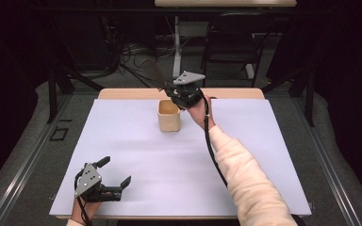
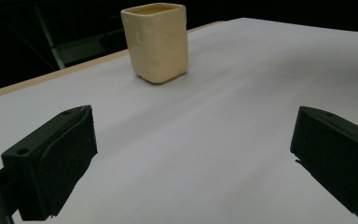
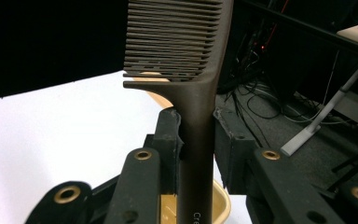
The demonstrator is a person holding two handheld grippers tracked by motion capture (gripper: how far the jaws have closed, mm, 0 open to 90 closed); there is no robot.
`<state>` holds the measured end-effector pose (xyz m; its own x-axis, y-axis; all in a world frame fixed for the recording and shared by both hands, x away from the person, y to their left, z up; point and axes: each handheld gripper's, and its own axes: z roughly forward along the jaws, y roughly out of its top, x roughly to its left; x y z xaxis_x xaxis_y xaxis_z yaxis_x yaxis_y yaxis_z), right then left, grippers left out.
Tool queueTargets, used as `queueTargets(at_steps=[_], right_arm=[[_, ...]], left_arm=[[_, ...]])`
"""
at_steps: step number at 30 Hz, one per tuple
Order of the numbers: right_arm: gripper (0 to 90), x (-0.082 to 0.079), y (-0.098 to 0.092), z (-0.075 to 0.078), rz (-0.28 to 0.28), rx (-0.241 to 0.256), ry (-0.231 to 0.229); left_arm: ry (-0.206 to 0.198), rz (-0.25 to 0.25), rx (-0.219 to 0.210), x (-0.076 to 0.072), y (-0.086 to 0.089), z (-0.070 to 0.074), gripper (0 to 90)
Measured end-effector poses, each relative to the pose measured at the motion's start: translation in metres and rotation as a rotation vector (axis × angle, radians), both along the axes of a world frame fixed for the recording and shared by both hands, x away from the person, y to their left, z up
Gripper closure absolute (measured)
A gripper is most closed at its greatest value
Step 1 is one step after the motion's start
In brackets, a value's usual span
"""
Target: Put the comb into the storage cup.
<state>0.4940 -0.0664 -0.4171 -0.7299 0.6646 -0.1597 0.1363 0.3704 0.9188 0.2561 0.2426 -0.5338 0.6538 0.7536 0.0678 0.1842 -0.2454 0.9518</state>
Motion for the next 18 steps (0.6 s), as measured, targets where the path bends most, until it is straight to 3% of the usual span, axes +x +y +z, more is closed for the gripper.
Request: queueTargets(at_steps=[18], right_arm=[[71.9, 0.002, 0.0069, 0.0034, -0.025, 0.023, -0.024]], left_arm=[[-0.001, 0.0, -0.002, 0.0, 0.0004, 0.0002, 0.5]])
